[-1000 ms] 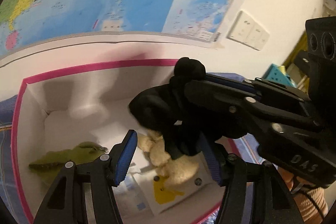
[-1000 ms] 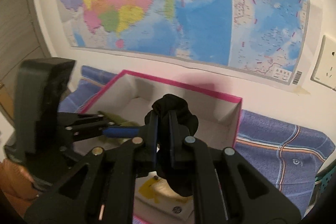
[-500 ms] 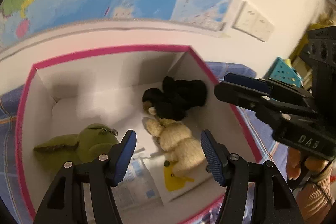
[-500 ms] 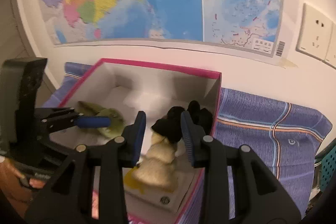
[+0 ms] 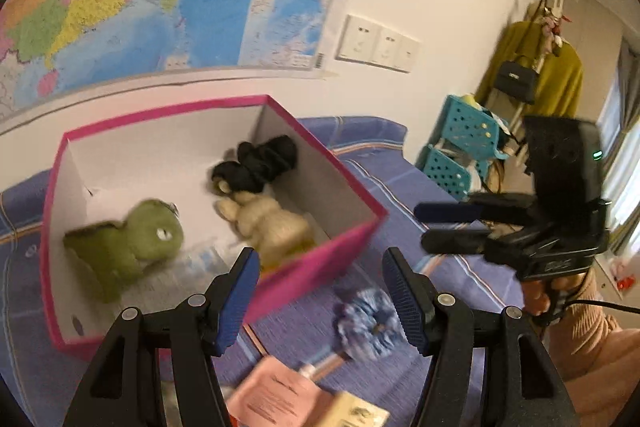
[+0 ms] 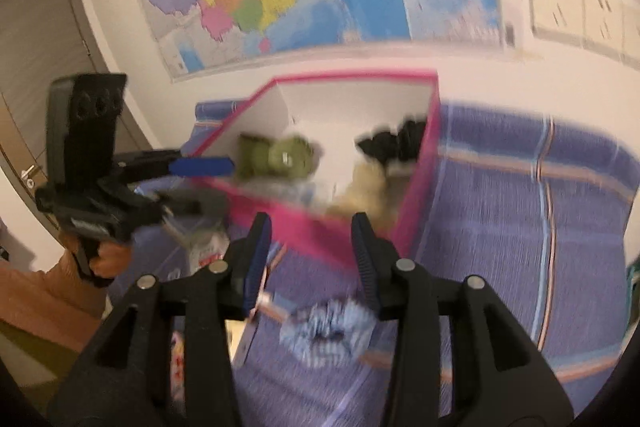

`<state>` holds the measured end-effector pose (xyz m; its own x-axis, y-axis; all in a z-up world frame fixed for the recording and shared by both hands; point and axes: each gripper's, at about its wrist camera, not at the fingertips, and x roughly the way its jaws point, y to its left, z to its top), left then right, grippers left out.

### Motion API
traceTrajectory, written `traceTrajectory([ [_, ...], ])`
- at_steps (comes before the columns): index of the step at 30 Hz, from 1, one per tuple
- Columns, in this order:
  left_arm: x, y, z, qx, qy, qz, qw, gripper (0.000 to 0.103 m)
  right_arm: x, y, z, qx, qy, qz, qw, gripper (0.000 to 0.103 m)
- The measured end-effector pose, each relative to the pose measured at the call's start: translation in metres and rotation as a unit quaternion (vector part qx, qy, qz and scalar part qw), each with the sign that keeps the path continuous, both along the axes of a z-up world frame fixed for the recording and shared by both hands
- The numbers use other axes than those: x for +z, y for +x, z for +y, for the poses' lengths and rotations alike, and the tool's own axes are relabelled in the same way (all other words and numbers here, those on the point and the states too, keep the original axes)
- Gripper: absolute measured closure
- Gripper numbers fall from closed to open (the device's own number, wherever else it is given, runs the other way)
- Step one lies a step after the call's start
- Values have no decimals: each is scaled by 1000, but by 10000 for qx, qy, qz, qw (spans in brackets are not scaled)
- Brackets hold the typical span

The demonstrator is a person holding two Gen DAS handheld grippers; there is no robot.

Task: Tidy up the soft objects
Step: 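Grasp the blue checkered scrunchie with the right gripper and lift it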

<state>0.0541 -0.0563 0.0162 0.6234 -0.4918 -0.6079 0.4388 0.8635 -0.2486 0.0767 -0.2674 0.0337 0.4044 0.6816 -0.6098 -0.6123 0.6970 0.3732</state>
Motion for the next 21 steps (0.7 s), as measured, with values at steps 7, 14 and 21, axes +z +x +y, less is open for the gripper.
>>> traceTrajectory([
  [7, -28, -19, -13, -235, -64, 341, 9991, 38, -61, -10, -4, -285, -399, 838, 9953, 54],
  [14, -62, -20, -26, -251, 49, 866, 9959, 38, -94, -3, 1, -550, -566, 1180, 9899, 43],
  [21, -84, -12, -33, -274, 60, 1220, 9921, 38, -106, 5, 11, -495, -578, 1283, 9888, 44],
])
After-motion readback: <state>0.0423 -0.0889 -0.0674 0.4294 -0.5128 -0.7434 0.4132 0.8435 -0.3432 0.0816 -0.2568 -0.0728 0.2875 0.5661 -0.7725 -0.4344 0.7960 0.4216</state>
